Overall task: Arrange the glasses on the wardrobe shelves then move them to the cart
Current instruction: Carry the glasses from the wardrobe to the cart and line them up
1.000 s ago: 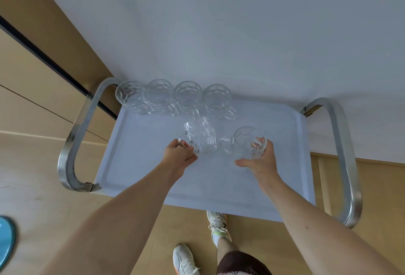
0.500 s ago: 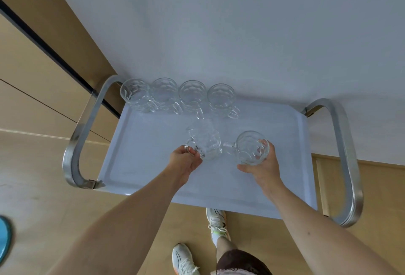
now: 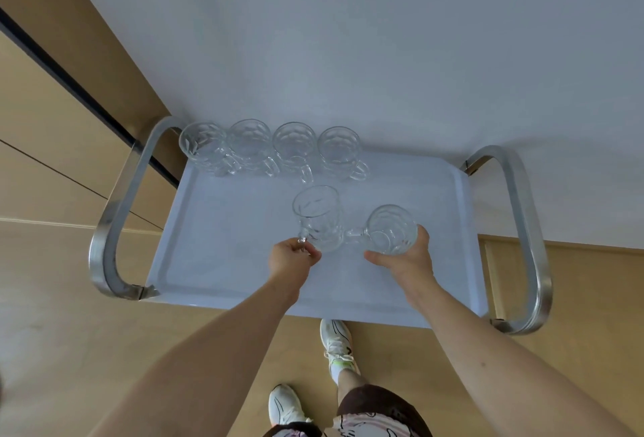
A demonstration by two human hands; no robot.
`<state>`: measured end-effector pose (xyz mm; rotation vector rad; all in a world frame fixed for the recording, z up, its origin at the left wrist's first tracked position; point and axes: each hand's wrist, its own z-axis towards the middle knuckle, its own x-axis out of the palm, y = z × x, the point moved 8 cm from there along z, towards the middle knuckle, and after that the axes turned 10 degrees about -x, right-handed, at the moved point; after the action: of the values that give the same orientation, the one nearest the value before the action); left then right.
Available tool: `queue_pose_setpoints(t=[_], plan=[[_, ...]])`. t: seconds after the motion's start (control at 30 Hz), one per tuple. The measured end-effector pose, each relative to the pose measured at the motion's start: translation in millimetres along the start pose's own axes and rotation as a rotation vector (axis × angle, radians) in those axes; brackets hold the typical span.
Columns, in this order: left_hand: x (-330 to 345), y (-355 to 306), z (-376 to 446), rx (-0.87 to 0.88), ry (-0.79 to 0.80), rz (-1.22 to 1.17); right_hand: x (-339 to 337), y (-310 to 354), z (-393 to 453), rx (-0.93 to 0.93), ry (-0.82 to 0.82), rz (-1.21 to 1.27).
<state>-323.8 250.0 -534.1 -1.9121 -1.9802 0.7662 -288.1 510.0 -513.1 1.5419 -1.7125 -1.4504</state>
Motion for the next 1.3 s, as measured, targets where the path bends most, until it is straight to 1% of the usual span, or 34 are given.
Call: queue_pose_setpoints(t=[0.1,0.2,0.33,0.47,0.57,0.63,0.7,0.77,0.87,0.97,1.03,1.1,1.17,1.3], plan=[[-1,1,-3,0.052,-0.084,0.1,-2,19,-5,-0.037,-0.065,-0.117],[2,0,-8,0.112,-0.117,0.172,-3,32,-3,-0.07,-0.047,-0.236],[5,0,-13,0.132,-0.07,0.206,-3,45,10,-0.073,0.115,-0.29],[2,-2,-8,0.084,0.0,0.299,0,61,16,-0.101,0.249,-0.398],[1,-8,-7,0.068,0.086,0.413,9,63,14,-0.1,0.305,-0.481],[0,-11,-6,0.063,0.08,0.502,16,61,11,-0.083,0.317,-0.524],[0,-14,-8,0.054,0.073,0.495,23,63,9,-0.096,0.295,-0.615],[1,-25,-11,0.119,0.036,0.492,27,65,9,-0.104,0.251,-0.704],[14,-50,-18,0.312,-0.015,0.646,23,67,11,-0.115,0.203,-0.733],[32,-69,-23,0.445,-0.021,0.805,16,72,18,-0.155,0.244,-0.725],[45,-77,-23,0.488,-0.019,0.936,11,78,27,-0.198,0.266,-0.738],[53,-84,-20,0.5,-0.031,1.016,5,87,39,-0.232,0.26,-0.77],[56,-93,-19,0.514,-0.057,1.037,-3,94,55,-0.248,0.249,-0.781],[63,-103,-15,0.539,-0.068,1.045,-16,102,86,-0.23,0.252,-0.711]])
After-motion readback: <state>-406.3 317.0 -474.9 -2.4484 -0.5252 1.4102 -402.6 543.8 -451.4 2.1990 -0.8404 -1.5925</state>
